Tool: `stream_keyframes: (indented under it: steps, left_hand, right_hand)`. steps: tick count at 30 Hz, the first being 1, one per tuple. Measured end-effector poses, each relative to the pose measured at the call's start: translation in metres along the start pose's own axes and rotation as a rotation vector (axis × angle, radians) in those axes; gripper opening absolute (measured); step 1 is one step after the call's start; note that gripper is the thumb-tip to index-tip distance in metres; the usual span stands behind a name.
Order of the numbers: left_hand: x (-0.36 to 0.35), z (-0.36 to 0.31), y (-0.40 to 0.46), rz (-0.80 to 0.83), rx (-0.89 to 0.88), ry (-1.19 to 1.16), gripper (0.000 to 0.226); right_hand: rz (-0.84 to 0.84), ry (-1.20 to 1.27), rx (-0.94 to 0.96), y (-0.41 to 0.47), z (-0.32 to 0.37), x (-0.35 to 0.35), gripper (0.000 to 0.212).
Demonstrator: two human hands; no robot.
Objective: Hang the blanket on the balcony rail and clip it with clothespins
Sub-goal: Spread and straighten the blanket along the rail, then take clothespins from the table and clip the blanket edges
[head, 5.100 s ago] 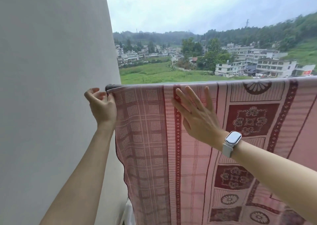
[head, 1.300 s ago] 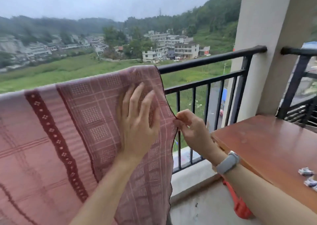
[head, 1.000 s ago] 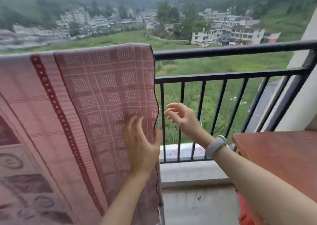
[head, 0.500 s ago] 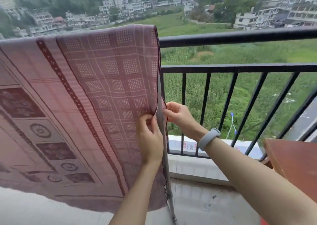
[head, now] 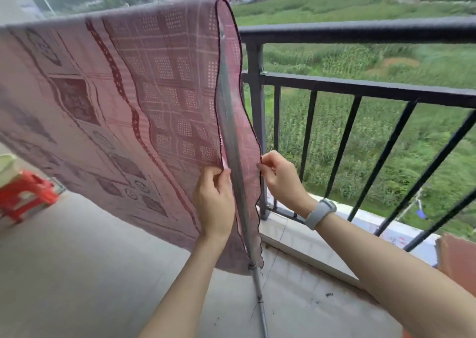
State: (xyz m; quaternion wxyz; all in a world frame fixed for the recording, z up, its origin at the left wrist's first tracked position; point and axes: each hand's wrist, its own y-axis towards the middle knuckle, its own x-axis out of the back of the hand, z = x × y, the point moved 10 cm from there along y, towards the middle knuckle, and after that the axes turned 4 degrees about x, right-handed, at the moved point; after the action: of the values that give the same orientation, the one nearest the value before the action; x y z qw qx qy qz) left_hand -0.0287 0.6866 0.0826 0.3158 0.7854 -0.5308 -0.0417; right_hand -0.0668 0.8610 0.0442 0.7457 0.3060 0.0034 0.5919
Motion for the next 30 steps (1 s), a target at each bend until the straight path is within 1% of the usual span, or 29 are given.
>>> stream_keyframes:
  steps: [2, 3, 5, 6, 7, 10, 12, 13, 15, 17, 19, 21, 22, 24, 26, 27, 30]
  left_hand:
    - [-0.004, -0.012, -0.015, -0.008, -0.044, 0.004, 0.009]
    - [-0.009, -0.012, -0.021, -0.003, -0.039, 0.006, 0.008]
    - [-0.024, 0.002, -0.031, 0.038, 0.060, -0.012, 0.008]
    - [-0.031, 0.013, -0.035, 0.061, 0.123, -0.022, 0.011]
    - [-0.038, 0.024, -0.039, 0.079, 0.177, -0.022, 0.017]
    - [-0.048, 0.049, -0.042, 0.087, 0.269, 0.043, 0.035]
    - [-0.052, 0.058, -0.039, 0.089, 0.277, 0.120, 0.033]
    - [-0.054, 0.061, -0.035, 0.094, 0.274, 0.160, 0.029]
    - [-0.056, 0.063, -0.028, 0.095, 0.243, 0.221, 0.023]
    - [-0.056, 0.062, -0.027, 0.098, 0.199, 0.234, 0.023]
    - [-0.058, 0.064, -0.036, 0.143, 0.152, 0.224, 0.023]
    - [-0.067, 0.072, -0.056, 0.250, 0.126, 0.213, 0.031]
    - [-0.072, 0.079, -0.069, 0.314, 0.141, 0.206, 0.037]
    - [-0.085, 0.093, -0.095, 0.438, 0.176, 0.208, 0.048]
    - [-0.109, 0.100, -0.126, 0.616, 0.165, 0.253, 0.056]
    - [-0.125, 0.100, -0.143, 0.720, 0.130, 0.295, 0.058]
    - [-0.173, 0.089, -0.204, 0.998, -0.032, 0.387, 0.060]
  right_hand:
    - [-0.075, 0.012, 0.048, -0.005, 0.001, 0.019, 0.012]
    - [-0.083, 0.016, 0.053, -0.008, -0.002, 0.025, 0.013]
    - [-0.015, 0.015, 0.002, -0.015, -0.016, 0.022, 0.008]
    - [0.036, 0.010, -0.034, -0.018, -0.024, 0.015, 0.004]
    - [0.088, 0.006, -0.067, -0.021, -0.032, 0.007, 0.005]
    - [0.240, 0.033, -0.117, -0.026, -0.048, -0.017, 0.028]
    - [0.303, 0.046, -0.144, -0.027, -0.056, -0.029, 0.040]
    - [0.301, 0.044, -0.169, -0.025, -0.062, -0.032, 0.041]
    - [0.262, 0.007, -0.188, -0.019, -0.068, -0.033, 0.034]
    - [0.218, -0.048, -0.193, -0.011, -0.072, -0.033, 0.018]
    - [0.217, -0.017, -0.220, -0.012, -0.074, -0.036, 0.015]
    - [0.275, 0.032, -0.238, -0.026, -0.077, -0.041, 0.017]
    - [0.312, 0.022, -0.236, -0.038, -0.079, -0.042, 0.018]
    - [0.330, -0.068, -0.227, -0.069, -0.091, -0.033, 0.024]
    - [0.246, -0.157, -0.280, -0.107, -0.111, -0.007, 0.031]
    - [0.189, -0.194, -0.331, -0.129, -0.123, 0.009, 0.034]
    - [0.033, -0.304, -0.541, -0.210, -0.159, 0.059, 0.037]
